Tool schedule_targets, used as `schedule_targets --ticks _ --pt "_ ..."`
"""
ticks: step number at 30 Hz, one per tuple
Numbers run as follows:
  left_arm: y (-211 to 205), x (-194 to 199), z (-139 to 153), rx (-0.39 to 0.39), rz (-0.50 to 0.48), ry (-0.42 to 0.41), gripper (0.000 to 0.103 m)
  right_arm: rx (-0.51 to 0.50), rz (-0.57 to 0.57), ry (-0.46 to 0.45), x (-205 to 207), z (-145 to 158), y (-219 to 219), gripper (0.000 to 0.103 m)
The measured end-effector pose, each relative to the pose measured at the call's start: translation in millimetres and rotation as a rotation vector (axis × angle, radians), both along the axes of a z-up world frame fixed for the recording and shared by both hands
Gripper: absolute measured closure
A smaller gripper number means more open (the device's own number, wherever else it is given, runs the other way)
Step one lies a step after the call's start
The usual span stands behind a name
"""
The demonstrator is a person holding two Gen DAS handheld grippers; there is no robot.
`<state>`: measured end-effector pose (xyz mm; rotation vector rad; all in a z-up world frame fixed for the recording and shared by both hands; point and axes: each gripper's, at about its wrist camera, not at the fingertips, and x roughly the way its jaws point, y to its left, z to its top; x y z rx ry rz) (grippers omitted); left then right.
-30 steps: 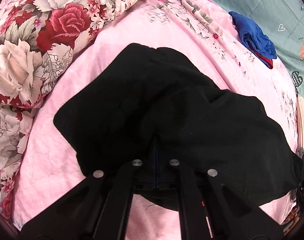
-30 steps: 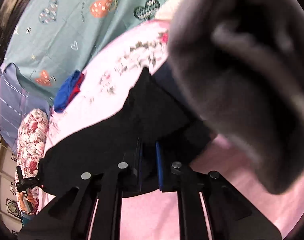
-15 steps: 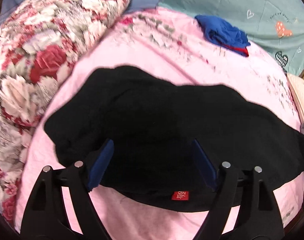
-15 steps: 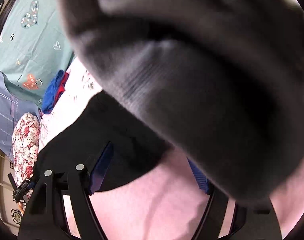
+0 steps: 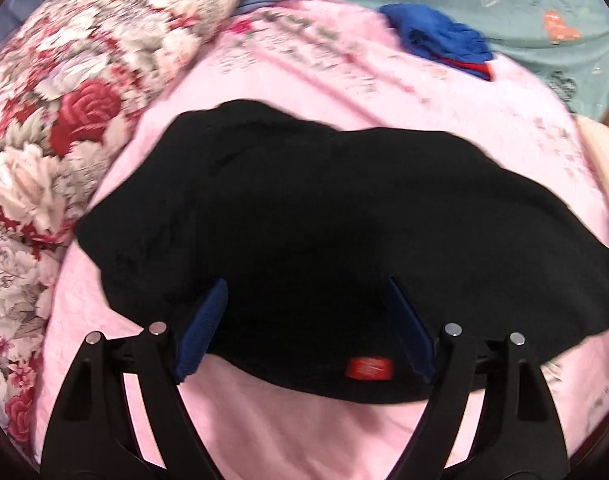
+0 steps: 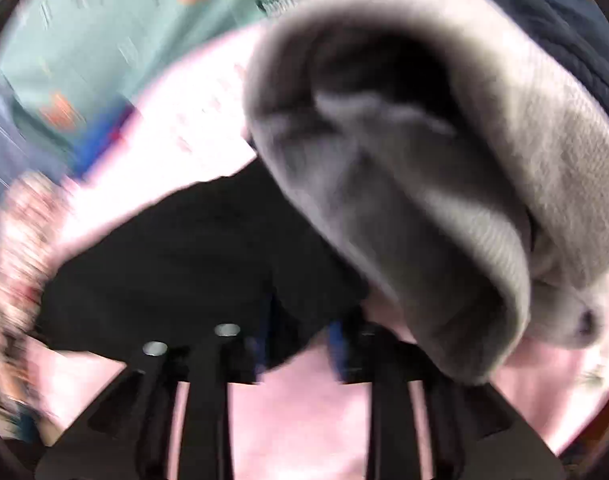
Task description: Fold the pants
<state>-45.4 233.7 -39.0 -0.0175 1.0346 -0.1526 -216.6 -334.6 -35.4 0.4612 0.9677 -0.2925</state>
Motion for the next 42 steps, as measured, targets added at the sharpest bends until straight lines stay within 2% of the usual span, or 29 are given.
schedule_targets --ticks 1,3,5,7,8,10,12,14,15,17,18,21,25,27,28,31,34,36,39,42 --pt "-3 -3 3 -0.01 -0.018 -0.008 0.021 -0.052 -0.01 0.011 1 6 5 0.059" --pt "-15 -11 10 -0.05 -0.076 -0.033 0.02 -0.136 -0.021 -0.031 2 29 18 0.056" --pt "-29 -16 13 -0.11 -0.142 -0.036 0.017 -0.179 0.04 -0.096 15 57 41 0.045" --pt "-43 -18 9 -0.116 -0.193 -0.026 0.017 -0.168 0.214 -0.175 44 80 75 0.041" --pt "-52 -20 3 -0.082 -0.214 -0.018 0.017 -0.137 0.317 -0.202 61 87 91 0.035" --pt "-60 -23 -8 -0.039 -0.232 0.004 0.017 -0.08 0.536 -0.233 108 95 128 0.032" --pt "-61 -26 -18 -0.007 -0.24 0.032 0.017 -0.01 0.739 -0.26 155 93 163 0.032" --pt "-59 -32 -18 0.016 -0.257 0.023 0.017 0.033 0.942 -0.252 207 84 204 0.032" --pt "-57 -34 -16 0.012 -0.259 0.024 0.017 0.065 1.003 -0.241 220 80 215 0.032" --pt "-53 -33 -8 -0.009 -0.253 0.022 0.017 0.164 1.124 -0.181 274 62 256 0.032" --pt "-51 -32 -5 -0.023 -0.246 0.018 0.017 0.191 1.162 -0.156 301 53 275 0.032" --pt "-49 -22 4 -0.059 -0.225 -0.001 0.017 0.234 1.27 -0.101 347 28 309 0.032" --pt "-47 -7 1 -0.066 -0.176 -0.026 0.017 0.308 1.358 -0.033 346 4 307 0.032" --pt "-42 2 -7 -0.067 -0.128 -0.008 0.017 0.333 1.386 -0.009 334 -6 302 0.032" --pt "-39 4 -10 -0.071 -0.11 0.002 0.017 0.385 1.417 0.031 338 -13 308 0.032" --pt "-33 7 -15 -0.091 -0.095 0.004 0.016 0.466 1.524 0.085 316 -17 312 0.032" --pt "-33 8 -15 -0.088 -0.091 -0.004 0.016 0.521 1.563 0.101 313 -17 315 0.032" --pt "-32 8 -15 -0.096 -0.082 -0.005 0.016 0.555 1.553 0.088 317 -19 320 0.032" --pt "-30 10 -15 -0.111 -0.072 -0.007 0.016 0.666 1.472 0.012 329 -18 325 0.031" --pt "-27 9 -11 -0.115 -0.06 -0.016 0.016 0.808 1.268 -0.163 351 -6 307 0.031"
